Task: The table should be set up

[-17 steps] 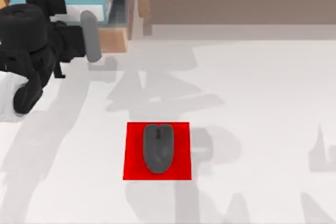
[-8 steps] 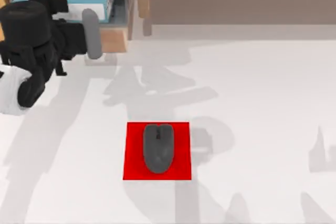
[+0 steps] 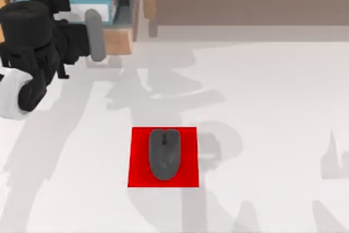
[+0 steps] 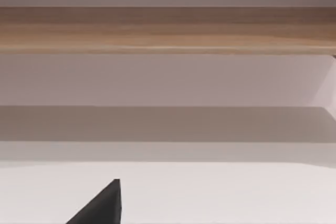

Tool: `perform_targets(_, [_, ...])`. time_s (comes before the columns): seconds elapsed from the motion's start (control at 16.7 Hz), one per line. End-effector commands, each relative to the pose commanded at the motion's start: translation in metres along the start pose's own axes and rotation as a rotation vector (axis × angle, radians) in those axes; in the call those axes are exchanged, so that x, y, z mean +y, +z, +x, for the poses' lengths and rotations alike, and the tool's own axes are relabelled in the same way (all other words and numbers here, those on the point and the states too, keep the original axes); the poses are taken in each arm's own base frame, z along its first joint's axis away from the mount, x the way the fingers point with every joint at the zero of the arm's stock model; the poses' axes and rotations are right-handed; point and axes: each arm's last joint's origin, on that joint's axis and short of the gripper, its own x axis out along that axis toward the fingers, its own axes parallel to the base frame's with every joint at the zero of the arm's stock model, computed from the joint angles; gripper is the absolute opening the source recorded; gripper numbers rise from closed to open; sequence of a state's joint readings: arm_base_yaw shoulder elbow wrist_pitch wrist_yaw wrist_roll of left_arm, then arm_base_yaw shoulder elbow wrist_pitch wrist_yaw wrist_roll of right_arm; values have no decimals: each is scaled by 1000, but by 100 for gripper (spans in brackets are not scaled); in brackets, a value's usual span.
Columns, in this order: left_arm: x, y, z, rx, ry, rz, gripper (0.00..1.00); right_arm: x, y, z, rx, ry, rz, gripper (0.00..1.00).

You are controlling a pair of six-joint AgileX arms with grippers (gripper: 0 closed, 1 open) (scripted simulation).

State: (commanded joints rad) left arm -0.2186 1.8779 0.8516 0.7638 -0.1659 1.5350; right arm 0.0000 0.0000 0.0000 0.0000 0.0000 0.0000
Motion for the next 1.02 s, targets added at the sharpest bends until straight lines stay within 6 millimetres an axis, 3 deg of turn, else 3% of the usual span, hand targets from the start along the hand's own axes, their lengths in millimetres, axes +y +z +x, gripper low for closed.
perform_targets(0.18, [0,0,0,0,0,0,98,0,0,0,0,0,0,100])
perform_targets(0.24, [0,0,0,0,0,0,100,0,0,0,0,0,0,100])
perform_targets(0.78, [0,0,-1,-1,2,0,100,0,0,0,0,0,0,100])
perform_targets(1.02, [0,2,-18,-4,17,3,100,0,0,0,0,0,0,100])
